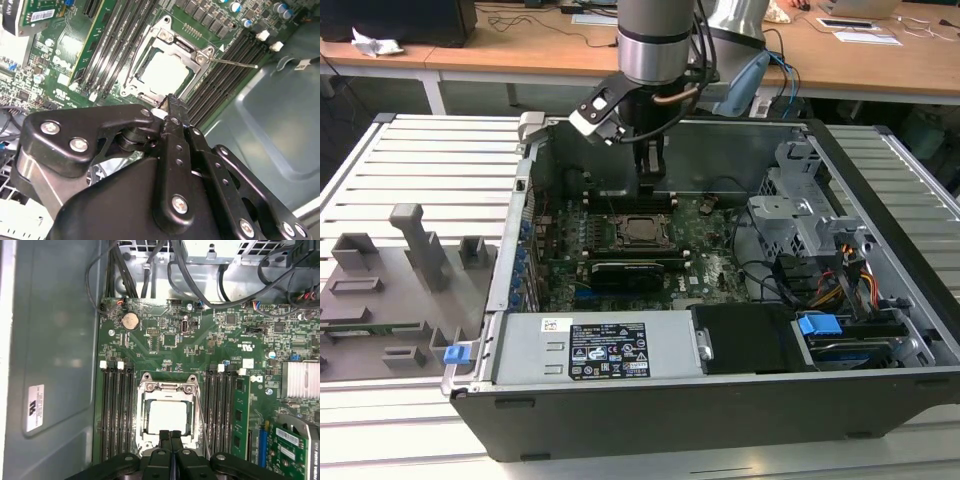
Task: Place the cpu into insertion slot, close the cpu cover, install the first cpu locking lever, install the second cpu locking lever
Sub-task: 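Install the first cpu locking lever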
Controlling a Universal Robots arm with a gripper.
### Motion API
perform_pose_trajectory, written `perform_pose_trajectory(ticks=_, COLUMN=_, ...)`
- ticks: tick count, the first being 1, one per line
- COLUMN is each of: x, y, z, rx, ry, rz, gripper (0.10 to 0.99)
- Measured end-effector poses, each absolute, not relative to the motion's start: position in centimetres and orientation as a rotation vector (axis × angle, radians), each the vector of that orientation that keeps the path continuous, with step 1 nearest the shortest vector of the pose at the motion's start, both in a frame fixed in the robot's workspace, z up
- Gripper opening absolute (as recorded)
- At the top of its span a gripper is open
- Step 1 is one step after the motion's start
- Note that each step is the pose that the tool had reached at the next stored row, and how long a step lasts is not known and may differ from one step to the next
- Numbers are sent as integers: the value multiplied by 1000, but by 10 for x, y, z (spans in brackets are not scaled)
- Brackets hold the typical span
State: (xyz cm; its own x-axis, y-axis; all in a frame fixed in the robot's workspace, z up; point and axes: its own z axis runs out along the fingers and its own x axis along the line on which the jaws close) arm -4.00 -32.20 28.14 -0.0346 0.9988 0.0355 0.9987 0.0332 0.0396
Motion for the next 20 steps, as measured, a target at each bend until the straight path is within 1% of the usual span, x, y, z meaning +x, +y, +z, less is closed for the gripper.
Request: perform_pose_trajectory(ticks=20, x=-40, y=-322, z=281, rx=1738, ry=2624, rz=81, gripper=106)
